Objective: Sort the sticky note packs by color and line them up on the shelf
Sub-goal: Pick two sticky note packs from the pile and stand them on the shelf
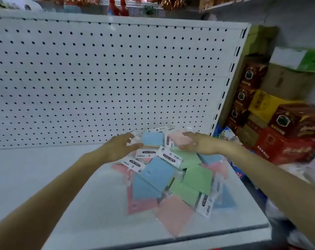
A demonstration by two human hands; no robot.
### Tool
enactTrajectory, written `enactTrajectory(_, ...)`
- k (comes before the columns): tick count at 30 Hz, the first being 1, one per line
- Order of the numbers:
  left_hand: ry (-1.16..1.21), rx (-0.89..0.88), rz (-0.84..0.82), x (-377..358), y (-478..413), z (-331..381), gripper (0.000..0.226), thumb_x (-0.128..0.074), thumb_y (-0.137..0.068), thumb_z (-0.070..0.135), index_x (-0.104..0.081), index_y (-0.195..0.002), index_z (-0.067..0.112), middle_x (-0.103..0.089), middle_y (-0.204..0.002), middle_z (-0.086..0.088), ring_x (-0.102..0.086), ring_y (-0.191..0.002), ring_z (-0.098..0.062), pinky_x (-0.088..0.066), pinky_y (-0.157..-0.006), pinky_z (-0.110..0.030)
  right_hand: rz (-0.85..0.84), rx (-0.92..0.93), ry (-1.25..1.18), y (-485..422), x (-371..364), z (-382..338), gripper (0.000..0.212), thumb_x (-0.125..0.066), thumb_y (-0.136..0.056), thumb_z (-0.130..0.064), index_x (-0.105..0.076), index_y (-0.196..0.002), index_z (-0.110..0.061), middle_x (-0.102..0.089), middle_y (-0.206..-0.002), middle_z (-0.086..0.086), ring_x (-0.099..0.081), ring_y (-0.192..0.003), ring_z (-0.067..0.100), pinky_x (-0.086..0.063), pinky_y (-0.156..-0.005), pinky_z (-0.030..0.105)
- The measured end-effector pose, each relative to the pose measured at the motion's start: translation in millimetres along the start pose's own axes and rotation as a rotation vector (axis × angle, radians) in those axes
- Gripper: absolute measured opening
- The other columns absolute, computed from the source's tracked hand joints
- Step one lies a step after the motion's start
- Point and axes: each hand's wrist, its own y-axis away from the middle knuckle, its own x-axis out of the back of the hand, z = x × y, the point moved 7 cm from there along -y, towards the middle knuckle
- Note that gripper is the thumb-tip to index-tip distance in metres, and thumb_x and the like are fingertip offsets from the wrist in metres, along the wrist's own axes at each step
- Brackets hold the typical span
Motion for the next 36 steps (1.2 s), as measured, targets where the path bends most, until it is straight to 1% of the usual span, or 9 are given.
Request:
enactTrajectory(4, 0.197, 0.085, 0.015, -19.1, -16.1, -10.9, 0.058, -0.052, -0.089, 0.052, -0.044, -0.136, 0.019, -0.054, -0.117, 0.002, -0.053, -0.104, -0.017, -0.038, -0.082, -0.027, 0.098, -0.055, -0.008, -26.4, -6.8, 18.2, 0.078, -0.045, -0.084, -0.066, -0.023, -0.147, -0.025, -0.041, -0.143, 0.012, -0.040, -0.129, 0.031, -0.037, -0.105, 0.041)
enactTrajectory(8, 0.321, 0.136, 0.048, -29.9, -37.1, -13.1, 0.061, -0.055, -0.086, 0.053, -0.046, -0.134, 0.016, -0.057, -0.121, -0.001, -0.057, -0.099, -0.016, -0.040, -0.069, -0.017, 0.282, -0.080, -0.092, -48.3, -8.5, 31.0, 0.073, -0.052, -0.078, -0.069, -0.044, -0.135, -0.023, -0.055, -0.129, 0.013, -0.048, -0.119, 0.033, -0.041, -0.095, 0.039)
enactTrajectory(12, 0.398, 0.211, 0.072, -36.9, -54.6, -15.9, 0.069, -0.060, -0.082, 0.056, -0.046, -0.134, 0.013, -0.058, -0.125, -0.005, -0.058, -0.106, -0.021, -0.045, -0.083, -0.028, 0.347, -0.131, -0.318, -62.0, -11.7, 47.8, 0.055, -0.060, -0.076, -0.062, -0.054, -0.117, -0.027, -0.055, -0.123, 0.012, -0.046, -0.117, 0.033, -0.040, -0.095, 0.040)
enactTrajectory(17, 0.477, 0.310, 0.064, -42.9, -64.7, -14.3, 0.068, -0.067, -0.078, 0.051, -0.049, -0.131, 0.012, -0.060, -0.116, -0.002, -0.063, -0.091, -0.017, -0.046, -0.065, -0.022, 0.300, -0.087, -0.417, -75.4, -7.2, 54.5, 0.036, -0.064, -0.081, -0.050, -0.055, -0.106, -0.025, -0.059, -0.116, 0.012, -0.052, -0.110, 0.030, -0.039, -0.094, 0.036)
enactTrajectory(21, 0.458, 0.306, 0.080, -46.1, -70.3, -10.4, 0.045, -0.072, -0.077, 0.043, -0.059, -0.110, 0.017, -0.066, -0.096, 0.000, -0.068, -0.075, -0.016, -0.053, -0.064, -0.025, 0.218, -0.113, -0.416, -81.8, -6.5, 60.4, 0.050, -0.067, -0.079, -0.050, -0.048, -0.122, -0.034, -0.048, -0.128, 0.013, -0.034, -0.128, 0.030, -0.033, -0.105, 0.037)
enactTrajectory(25, 0.452, 0.299, 0.086, -47.6, -70.4, -7.2, 0.040, -0.074, -0.077, 0.037, -0.056, -0.109, 0.020, -0.067, -0.101, -0.004, -0.069, -0.082, -0.022, -0.057, -0.076, -0.034, 0.283, -0.161, -0.330, -84.1, 1.3, 66.4, 0.072, -0.072, -0.066, -0.059, -0.045, -0.127, -0.033, -0.048, -0.126, 0.012, -0.035, -0.124, 0.032, -0.034, -0.104, 0.042)
enactTrajectory(29, 0.493, 0.333, 0.117, -48.8, -68.8, -13.4, 0.055, -0.077, -0.073, 0.037, -0.055, -0.119, 0.016, -0.067, -0.106, -0.006, -0.070, -0.082, -0.022, -0.057, -0.076, -0.037, 0.332, -0.156, -0.395, -81.7, 4.9, 66.9, 0.077, -0.080, -0.061, -0.053, -0.050, -0.123, -0.020, -0.050, -0.122, 0.009, -0.048, -0.110, 0.025, -0.043, -0.090, 0.035)
enactTrajectory(31, 0.527, 0.348, 0.139, -49.6, -68.0, -16.5, 0.058, -0.079, -0.072, 0.036, -0.055, -0.120, 0.014, -0.066, -0.105, -0.006, -0.069, -0.082, -0.022, -0.058, -0.073, -0.037, 0.341, -0.146, -0.477, -79.2, 5.7, 67.8, 0.068, -0.083, -0.063, -0.044, -0.055, -0.118, -0.014, -0.054, -0.112, 0.004, -0.050, -0.098, 0.020, -0.043, -0.079, 0.030)
enactTrajectory(36, 0.602, 0.363, 0.176, -49.2, -65.7, -19.0, 0.055, -0.079, -0.073, 0.032, -0.056, -0.118, 0.011, -0.069, -0.103, -0.007, -0.070, -0.080, -0.021, -0.056, -0.063, -0.031, 0.347, -0.169, -0.846, -69.4, 4.5, 78.5, 0.044, -0.083, -0.068, -0.023, -0.064, -0.106, -0.009, -0.060, -0.103, 0.006, -0.057, -0.087, 0.019, -0.050, -0.073, 0.032)
